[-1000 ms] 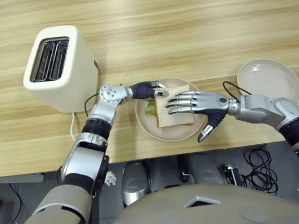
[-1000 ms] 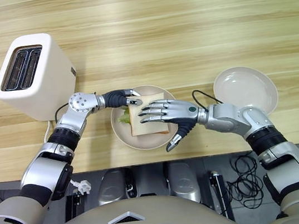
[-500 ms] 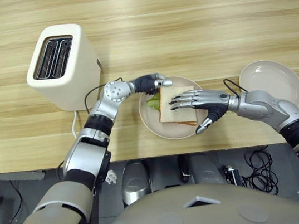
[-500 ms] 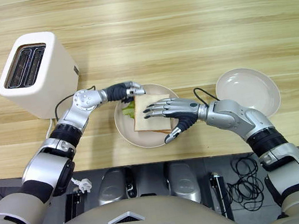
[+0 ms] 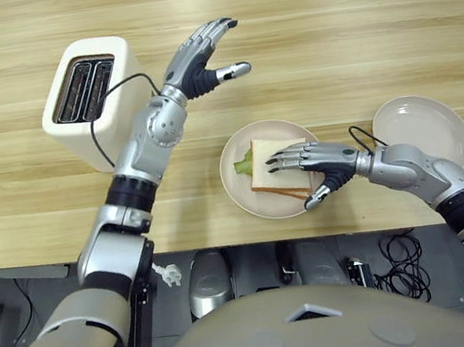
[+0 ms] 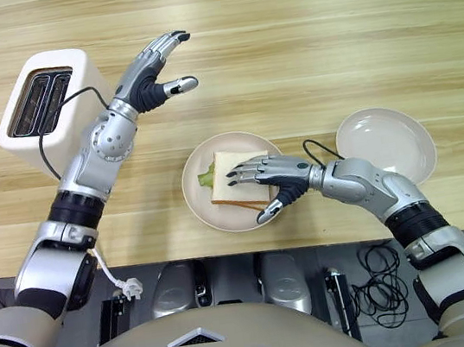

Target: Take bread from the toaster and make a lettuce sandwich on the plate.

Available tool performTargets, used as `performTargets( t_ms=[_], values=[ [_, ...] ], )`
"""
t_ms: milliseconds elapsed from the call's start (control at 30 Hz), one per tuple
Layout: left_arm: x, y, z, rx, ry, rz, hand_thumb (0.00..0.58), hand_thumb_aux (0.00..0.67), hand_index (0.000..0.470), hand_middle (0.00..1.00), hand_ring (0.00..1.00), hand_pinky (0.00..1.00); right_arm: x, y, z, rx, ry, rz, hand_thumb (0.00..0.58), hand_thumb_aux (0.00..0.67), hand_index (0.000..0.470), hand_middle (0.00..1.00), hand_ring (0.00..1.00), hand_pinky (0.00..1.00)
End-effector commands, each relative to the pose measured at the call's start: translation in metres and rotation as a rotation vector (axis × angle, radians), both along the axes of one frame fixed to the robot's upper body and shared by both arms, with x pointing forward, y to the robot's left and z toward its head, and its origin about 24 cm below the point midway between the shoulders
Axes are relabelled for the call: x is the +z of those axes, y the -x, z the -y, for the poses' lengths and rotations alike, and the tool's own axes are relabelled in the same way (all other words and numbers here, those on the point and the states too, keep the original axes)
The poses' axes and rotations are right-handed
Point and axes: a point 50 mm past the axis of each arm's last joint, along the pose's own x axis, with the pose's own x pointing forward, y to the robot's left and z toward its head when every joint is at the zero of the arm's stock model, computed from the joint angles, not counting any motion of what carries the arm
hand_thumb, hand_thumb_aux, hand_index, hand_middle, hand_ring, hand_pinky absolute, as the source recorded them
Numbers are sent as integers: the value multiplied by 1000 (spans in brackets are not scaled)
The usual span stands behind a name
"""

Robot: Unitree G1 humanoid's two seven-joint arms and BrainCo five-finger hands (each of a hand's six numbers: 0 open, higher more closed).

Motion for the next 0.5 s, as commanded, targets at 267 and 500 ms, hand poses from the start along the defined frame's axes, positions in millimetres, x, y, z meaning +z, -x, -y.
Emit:
performTargets(
  t_ms=[267, 500],
  values=[
    [13, 42, -9, -107, 388, -62, 580, 670, 460, 1000, 1000, 1000, 54, -20, 1, -176, -653, 0, 580, 670, 460, 1000, 1000, 1000],
    [11, 62, -18, -146, 464, -130, 580, 670, 460, 1000, 1000, 1000, 59, -23, 23, -269, -794, -100, 580, 670, 460, 1000, 1000, 1000]
  ],
)
